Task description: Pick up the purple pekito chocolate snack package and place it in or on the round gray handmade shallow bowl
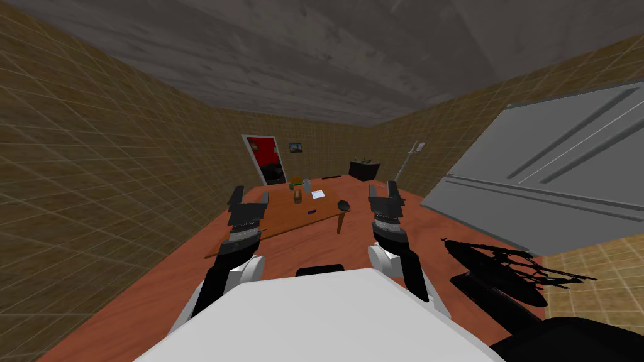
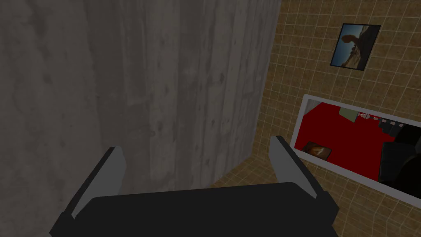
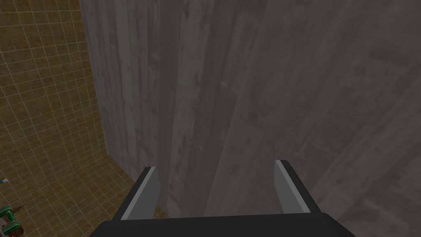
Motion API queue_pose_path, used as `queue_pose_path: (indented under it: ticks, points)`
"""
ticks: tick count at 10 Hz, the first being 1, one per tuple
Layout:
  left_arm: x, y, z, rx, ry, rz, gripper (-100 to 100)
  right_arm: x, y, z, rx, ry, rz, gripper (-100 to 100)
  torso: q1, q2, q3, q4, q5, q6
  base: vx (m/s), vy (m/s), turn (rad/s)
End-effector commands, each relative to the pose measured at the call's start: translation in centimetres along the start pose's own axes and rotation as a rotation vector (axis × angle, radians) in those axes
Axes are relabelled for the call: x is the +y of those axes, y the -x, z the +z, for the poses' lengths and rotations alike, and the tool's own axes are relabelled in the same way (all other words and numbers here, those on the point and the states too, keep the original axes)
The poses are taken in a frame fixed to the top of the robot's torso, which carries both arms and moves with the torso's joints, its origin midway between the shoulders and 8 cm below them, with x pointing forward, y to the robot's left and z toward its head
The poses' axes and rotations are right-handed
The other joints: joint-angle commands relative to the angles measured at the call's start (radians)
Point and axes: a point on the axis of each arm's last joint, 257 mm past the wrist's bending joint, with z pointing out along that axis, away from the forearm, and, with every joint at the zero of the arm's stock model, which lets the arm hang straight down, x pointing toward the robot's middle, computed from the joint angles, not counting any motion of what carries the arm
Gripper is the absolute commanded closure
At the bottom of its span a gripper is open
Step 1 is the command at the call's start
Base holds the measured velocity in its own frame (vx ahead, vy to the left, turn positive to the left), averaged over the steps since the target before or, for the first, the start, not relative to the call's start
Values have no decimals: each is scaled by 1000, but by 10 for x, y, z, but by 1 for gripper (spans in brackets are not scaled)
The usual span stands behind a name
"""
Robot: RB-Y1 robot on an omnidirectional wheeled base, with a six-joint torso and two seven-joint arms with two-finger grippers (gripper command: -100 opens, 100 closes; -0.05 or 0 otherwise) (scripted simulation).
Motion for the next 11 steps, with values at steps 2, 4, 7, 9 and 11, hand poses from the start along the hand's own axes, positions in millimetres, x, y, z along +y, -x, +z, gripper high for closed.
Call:
queue_pose_path:
  ticks: [2,4,7,9,11]
  points:
    - [9,-3,-2,36,31,-12,-100,0,0,0,0,0,0,0,0,0,0,0,0,0,7,2,-120]
    - [21,-2,-4,57,75,-37,-100,0,0,0,0,0,0,0,1,-1,0,0,0,0,17,6,-175]
    - [47,5,-10,60,169,-102,-100,0,0,0,0,0,0,0,1,-2,-1,0,0,0,28,8,-266]
    - [69,13,-18,43,250,-159,-100,0,0,0,0,0,0,0,1,-2,-1,-1,0,0,38,17,-349]
    - [94,25,-29,10,342,-223,-100,0,0,0,0,0,0,0,1,-3,-2,-1,0,0,42,18,-368]
